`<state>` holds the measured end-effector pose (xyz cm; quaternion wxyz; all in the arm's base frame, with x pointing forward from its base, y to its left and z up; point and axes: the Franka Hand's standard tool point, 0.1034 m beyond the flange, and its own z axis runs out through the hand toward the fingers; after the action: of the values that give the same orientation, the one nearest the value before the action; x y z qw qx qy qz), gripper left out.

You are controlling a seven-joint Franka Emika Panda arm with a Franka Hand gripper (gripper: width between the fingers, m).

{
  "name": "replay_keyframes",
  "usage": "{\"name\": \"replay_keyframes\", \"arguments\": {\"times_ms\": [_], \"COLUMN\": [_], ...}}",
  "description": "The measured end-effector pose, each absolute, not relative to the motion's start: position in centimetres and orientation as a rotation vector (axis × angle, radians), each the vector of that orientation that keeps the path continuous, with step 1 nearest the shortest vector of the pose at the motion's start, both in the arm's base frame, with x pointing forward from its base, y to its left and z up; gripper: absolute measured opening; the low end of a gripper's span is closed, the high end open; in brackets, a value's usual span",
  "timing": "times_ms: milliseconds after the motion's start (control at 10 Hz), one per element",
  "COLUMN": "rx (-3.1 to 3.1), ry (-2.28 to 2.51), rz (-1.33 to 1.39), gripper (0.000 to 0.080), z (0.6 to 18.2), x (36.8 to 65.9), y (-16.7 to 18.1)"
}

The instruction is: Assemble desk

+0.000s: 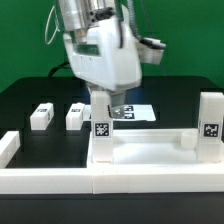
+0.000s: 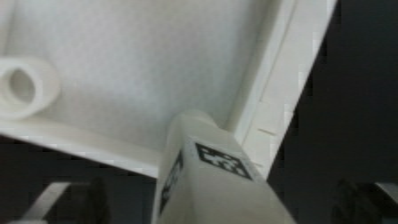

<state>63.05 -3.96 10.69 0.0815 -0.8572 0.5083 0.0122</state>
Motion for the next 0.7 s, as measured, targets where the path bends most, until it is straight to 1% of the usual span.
{"name": "replay_keyframes", "arguments": {"times_ms": [100,500,700], "rx": [-2.667,-2.820,-2.957], "ry": [1.338,0.970,0.616], "rz": [0.046,0.017,-0.049], "gripper": [0.0644,0.0648,0.0648], "z": [10.74,10.65,10.74], "x": [62.86,62.76,63.46], "y": [-3.65,-3.70,-4.09]}}
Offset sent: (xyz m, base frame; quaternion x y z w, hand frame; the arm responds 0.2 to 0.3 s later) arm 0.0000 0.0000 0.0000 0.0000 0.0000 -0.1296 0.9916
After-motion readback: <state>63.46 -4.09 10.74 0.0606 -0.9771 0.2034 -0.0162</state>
